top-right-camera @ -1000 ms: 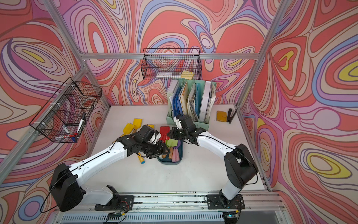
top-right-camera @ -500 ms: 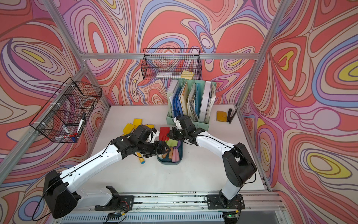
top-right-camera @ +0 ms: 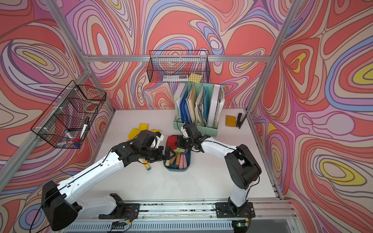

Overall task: Put the shovel into the storage box
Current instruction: Place the shovel in the storage box.

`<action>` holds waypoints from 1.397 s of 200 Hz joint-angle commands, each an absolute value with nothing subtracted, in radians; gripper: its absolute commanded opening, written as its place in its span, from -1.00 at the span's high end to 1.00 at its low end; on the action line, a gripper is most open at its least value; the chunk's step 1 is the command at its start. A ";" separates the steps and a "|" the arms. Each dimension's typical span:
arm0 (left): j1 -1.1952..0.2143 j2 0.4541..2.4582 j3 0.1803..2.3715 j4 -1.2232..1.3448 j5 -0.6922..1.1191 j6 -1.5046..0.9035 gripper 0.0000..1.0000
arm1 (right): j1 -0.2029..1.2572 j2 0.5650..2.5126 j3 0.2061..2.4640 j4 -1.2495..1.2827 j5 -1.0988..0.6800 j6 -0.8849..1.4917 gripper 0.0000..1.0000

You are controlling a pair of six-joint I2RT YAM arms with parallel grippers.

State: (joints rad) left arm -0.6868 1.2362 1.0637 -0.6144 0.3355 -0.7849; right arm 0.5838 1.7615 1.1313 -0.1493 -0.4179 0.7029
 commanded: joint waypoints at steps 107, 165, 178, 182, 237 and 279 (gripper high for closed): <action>-0.666 1.179 1.051 -0.655 0.301 -0.761 -0.98 | 0.588 1.901 1.150 -0.131 -0.381 0.687 1.00; -0.665 1.175 1.045 -0.653 0.307 -0.759 -0.99 | 0.586 1.943 1.190 -0.165 -0.358 0.664 1.00; -0.664 1.174 1.045 -0.653 0.308 -0.759 -0.98 | 0.586 1.950 1.190 -0.166 -0.356 0.662 1.00; -0.665 1.174 1.045 -0.652 0.309 -0.759 -0.98 | 0.586 1.951 1.190 -0.167 -0.356 0.662 1.00; -0.664 1.177 1.035 -0.643 0.317 -0.765 -0.98 | 0.586 1.962 1.189 -0.176 -0.336 0.656 1.00; -0.664 1.176 1.028 -0.637 0.319 -0.773 -0.98 | 0.585 1.959 1.195 -0.192 -0.305 0.650 1.00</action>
